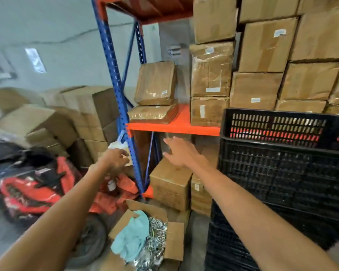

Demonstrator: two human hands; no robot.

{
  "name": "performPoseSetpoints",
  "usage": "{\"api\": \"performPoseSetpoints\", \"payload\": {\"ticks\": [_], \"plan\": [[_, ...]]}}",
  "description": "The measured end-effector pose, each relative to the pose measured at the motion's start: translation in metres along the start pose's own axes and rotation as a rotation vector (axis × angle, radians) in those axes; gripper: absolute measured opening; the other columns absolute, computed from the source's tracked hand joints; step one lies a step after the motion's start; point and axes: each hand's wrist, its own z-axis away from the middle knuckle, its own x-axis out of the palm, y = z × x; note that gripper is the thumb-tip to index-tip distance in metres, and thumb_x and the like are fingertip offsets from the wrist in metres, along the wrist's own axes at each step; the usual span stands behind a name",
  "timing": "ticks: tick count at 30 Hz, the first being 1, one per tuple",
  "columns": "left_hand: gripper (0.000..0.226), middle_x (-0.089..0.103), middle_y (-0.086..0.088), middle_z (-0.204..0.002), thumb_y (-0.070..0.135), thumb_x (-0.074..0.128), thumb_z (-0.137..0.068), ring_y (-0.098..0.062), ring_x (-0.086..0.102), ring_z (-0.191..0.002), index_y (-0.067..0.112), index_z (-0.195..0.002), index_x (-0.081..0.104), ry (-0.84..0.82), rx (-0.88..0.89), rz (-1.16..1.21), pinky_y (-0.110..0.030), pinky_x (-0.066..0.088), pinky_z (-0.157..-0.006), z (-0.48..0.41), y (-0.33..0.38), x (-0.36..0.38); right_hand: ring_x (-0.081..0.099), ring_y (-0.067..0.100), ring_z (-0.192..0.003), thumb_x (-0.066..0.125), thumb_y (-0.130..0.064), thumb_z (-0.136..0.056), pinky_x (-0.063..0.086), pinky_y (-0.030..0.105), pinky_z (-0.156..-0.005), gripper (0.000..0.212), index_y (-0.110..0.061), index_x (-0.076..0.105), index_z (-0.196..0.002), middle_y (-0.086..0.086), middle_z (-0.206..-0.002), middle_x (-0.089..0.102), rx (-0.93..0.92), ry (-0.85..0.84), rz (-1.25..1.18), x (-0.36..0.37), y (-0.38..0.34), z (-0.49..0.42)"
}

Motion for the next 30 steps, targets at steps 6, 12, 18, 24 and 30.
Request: {"api": "performPoseSetpoints", "payload": {"ticks": [6, 12, 18, 24, 30], "plan": [[0.034, 0.065, -0.013, -0.127, 0.027, 0.052, -0.092, -0.026, 0.06, -0.117, 0.013, -0.12, 0.067, -0.227, -0.229, 0.012, -0.03, 0.044, -0.093, 0.087, -0.163, 0.105, 0.05, 0.034, -0.127, 0.054, -0.032, -0.093, 0.041, 0.04, -0.102, 0.051, -0.004, 0.05, -0.135, 0.015, -0.134, 0.056, 0.02, -0.365, -0.068, 0.168, -0.074, 0.029], [0.041, 0.057, -0.014, -0.136, 0.02, 0.061, -0.089, -0.028, 0.051, -0.127, 0.01, -0.129, 0.06, -0.436, -0.607, 0.233, -0.03, 0.04, -0.106, 0.184, -0.263, 0.27, 0.058, 0.031, -0.117, 0.054, -0.037, -0.091, 0.049, 0.037, -0.093, 0.051, -0.013, 0.049, -0.136, 0.013, -0.13, 0.06, 0.105, -0.746, -0.093, 0.347, -0.083, 0.115], [0.046, 0.061, -0.02, -0.129, 0.026, 0.06, -0.088, -0.031, 0.056, -0.122, 0.011, -0.132, 0.056, -0.539, -0.943, 0.396, -0.036, 0.044, -0.104, 0.265, -0.321, 0.476, 0.042, 0.025, -0.137, 0.051, -0.034, -0.094, 0.041, 0.033, -0.106, 0.068, -0.01, 0.027, -0.153, 0.011, -0.153, 0.039, 0.091, -0.973, -0.063, 0.544, -0.066, 0.198], [0.045, 0.063, -0.023, -0.123, 0.029, 0.056, -0.087, -0.038, 0.058, -0.117, 0.005, -0.124, 0.056, -0.488, -1.373, 0.557, -0.039, 0.047, -0.096, 0.338, -0.304, 0.669, 0.03, 0.03, -0.143, 0.052, -0.027, -0.093, 0.033, 0.04, -0.114, 0.067, -0.005, 0.027, -0.152, 0.017, -0.156, 0.03, -0.15, -0.973, 0.031, 0.723, -0.048, 0.226], [0.065, 0.05, -0.017, -0.138, 0.031, 0.06, -0.086, -0.034, 0.05, -0.124, 0.004, -0.141, 0.036, -0.108, -1.987, 0.981, -0.034, 0.042, -0.093, 0.358, -0.27, 0.822, 0.006, 0.031, -0.151, 0.054, -0.029, -0.093, 0.023, 0.045, -0.119, 0.075, -0.007, 0.016, -0.155, 0.017, -0.163, 0.003, -0.394, -0.788, 0.191, 0.881, -0.032, 0.18]]}}
